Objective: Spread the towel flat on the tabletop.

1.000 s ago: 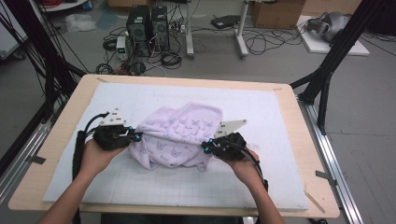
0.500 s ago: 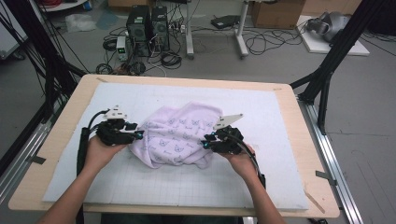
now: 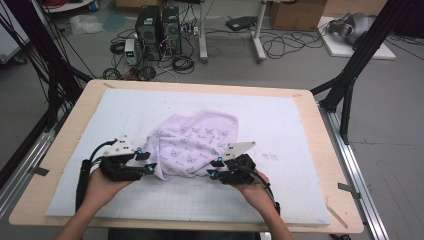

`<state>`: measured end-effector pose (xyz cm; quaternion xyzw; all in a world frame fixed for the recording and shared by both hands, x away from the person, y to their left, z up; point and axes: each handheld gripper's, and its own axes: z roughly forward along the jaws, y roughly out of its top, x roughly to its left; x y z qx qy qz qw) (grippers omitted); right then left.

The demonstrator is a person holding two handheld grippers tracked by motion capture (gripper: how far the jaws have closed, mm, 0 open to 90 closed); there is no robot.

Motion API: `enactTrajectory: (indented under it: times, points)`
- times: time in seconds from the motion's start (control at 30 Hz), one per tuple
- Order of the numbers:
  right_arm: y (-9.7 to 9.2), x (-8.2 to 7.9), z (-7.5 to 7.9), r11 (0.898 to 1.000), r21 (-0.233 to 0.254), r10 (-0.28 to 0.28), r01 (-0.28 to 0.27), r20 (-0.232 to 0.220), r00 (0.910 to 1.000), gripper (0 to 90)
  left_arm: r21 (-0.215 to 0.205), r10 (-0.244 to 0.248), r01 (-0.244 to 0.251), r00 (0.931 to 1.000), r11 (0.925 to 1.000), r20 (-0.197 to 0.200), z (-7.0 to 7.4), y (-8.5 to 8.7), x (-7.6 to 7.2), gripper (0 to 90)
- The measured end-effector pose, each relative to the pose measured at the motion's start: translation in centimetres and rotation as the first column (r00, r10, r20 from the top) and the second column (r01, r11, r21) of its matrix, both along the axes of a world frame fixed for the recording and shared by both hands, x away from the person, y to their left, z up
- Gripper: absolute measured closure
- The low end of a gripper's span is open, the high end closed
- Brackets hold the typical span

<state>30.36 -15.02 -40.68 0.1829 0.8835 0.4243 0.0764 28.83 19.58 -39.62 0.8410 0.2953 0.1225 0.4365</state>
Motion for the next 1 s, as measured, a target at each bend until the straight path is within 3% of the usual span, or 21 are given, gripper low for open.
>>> enactTrajectory:
  times: [0.07,0.17,0.23,0.3,0.4,0.43,0.57,0.63,0.67,0.73,0.77,0.83,0.9,1.0]
  points:
    - [0.7,0.2,-0.6,1.0,-0.02,0.011,-0.011,-0.001,0.9999,64.3,0.011,-0.009,0.009,0.9997,0.9999,-0.024,-1.1,-0.7,0.3,51.7]
    - [2.2,1.0,-2.0,0.998,-0.053,0.015,-0.016,-0.017,0.9997,60.9,0.066,-0.006,0.009,0.9989,0.9978,-0.047,-3.5,-2.4,1.3,49.4]
    - [3.0,1.3,-2.7,0.997,-0.079,0.013,-0.015,-0.022,0.9997,61.2,0.081,0.002,0.001,0.9993,0.9967,-0.038,-4.0,-2.8,1.6,50.9]
    - [3.5,1.5,-3.0,0.994,-0.106,0.008,-0.009,-0.014,0.9999,68.1,0.098,0.012,-0.01,0.9998,0.9952,-0.018,-4.2,-3.2,1.8,58.2]
    - [3.5,1.5,-2.9,0.994,-0.113,0.007,-0.006,0.008,0.9999,81.6,0.136,-0.009,0.009,1.0,0.9907,-0.004,-3.5,-2.8,1.7,77.3]
    - [3.4,1.5,-2.8,0.994,-0.107,0.005,-0.004,0.006,1.0,82.7,0.132,-0.013,0.014,0.9999,0.9911,-0.007,-3.4,-2.6,1.6,78.8]
    - [2.6,1.2,-1.9,0.997,-0.078,0.01,-0.009,0.005,0.9999,84.1,0.121,-0.022,0.022,0.9998,0.9925,-0.005,-2.8,-2.0,1.1,80.3]
    - [1.9,0.9,-1.1,0.998,-0.064,0.011,-0.01,0.021,0.9997,84.2,0.083,-0.026,0.026,0.9997,0.9962,-0.001,-1.5,-1.2,0.7,80.3]
    - [1.9,0.9,-1.1,0.998,-0.064,0.011,-0.01,0.021,0.9997,84.2,0.083,-0.026,0.026,0.9997,0.9962,-0.001,-1.5,-1.2,0.7,80.3]
    - [0.6,0.5,0.2,0.999,-0.032,-0.002,0.004,0.04,0.9992,84.3,0.058,-0.031,0.03,0.9995,0.9978,0.005,-0.3,-0.6,0.5,80.6]
    - [0.6,0.5,0.2,0.999,-0.032,-0.002,0.004,0.04,0.9992,84.3,0.048,-0.033,0.032,0.9994,0.9983,0.012,0.3,-0.3,0.4,80.6]
    - [-1.0,0.1,1.7,1.0,0.004,-0.026,0.025,0.056,0.9981,84.5,0.04,-0.039,0.037,0.9986,0.9985,0.035,1.6,0.2,0.0,83.6]
    - [-1.9,-0.3,2.7,0.999,0.003,-0.041,0.041,0.079,0.996,84.6,0.026,-0.03,0.028,0.9978,0.9993,0.059,2.8,1.0,-0.4,83.6]
    - [-2.9,-0.4,3.5,0.998,0.023,-0.057,0.055,0.079,0.9953,84.6,0.033,-0.009,0.007,0.996,0.9994,0.089,4.2,2.1,-0.6,84.1]
